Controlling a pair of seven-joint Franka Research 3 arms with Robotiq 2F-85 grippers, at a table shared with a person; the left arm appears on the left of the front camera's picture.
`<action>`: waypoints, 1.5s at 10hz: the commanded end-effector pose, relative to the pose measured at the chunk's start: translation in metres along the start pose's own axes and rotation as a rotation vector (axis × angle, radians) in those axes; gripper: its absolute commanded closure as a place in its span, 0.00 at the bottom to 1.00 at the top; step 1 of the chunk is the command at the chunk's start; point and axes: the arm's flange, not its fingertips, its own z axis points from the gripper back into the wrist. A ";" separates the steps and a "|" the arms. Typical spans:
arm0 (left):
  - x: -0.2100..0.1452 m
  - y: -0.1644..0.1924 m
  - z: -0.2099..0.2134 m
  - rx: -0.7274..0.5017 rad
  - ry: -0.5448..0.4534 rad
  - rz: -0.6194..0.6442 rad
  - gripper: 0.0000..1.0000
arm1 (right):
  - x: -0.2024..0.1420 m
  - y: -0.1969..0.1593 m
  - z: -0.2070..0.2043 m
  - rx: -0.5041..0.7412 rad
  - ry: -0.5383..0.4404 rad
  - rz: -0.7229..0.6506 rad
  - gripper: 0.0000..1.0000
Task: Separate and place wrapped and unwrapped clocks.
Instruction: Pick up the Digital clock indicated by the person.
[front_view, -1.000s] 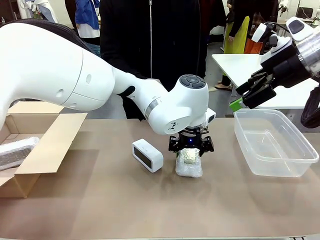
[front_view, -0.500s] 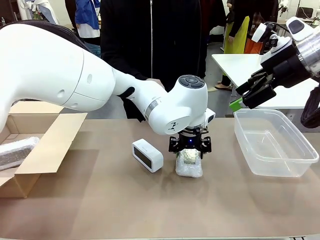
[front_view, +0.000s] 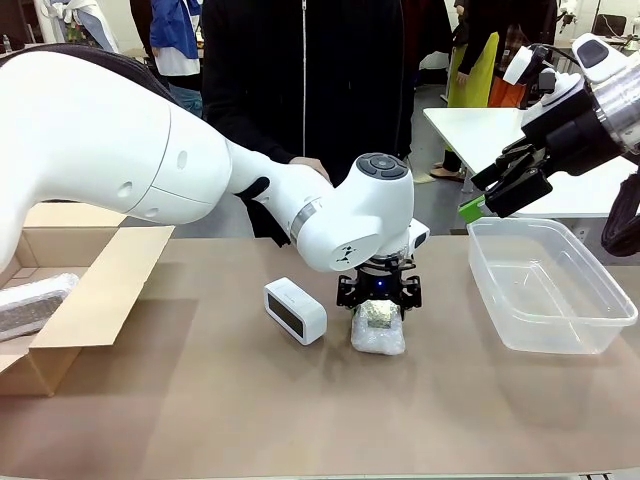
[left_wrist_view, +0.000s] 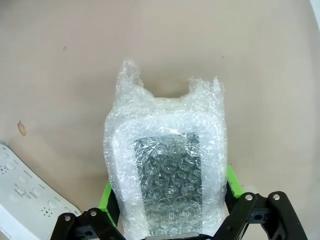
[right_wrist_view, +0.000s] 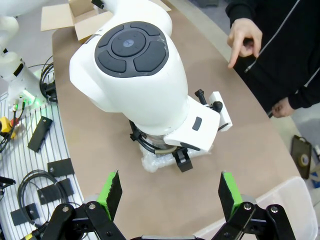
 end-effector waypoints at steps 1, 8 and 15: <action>0.006 0.001 -0.002 -0.024 0.014 -0.006 0.00 | -0.001 -0.001 -0.002 0.020 -0.019 -0.003 0.00; 0.008 0.003 0.008 -0.029 0.006 0.017 0.44 | -0.001 -0.001 -0.002 0.020 -0.019 -0.003 0.00; 0.013 0.059 0.169 -0.041 -0.169 0.048 0.44 | -0.001 -0.001 -0.002 0.020 -0.019 -0.003 0.00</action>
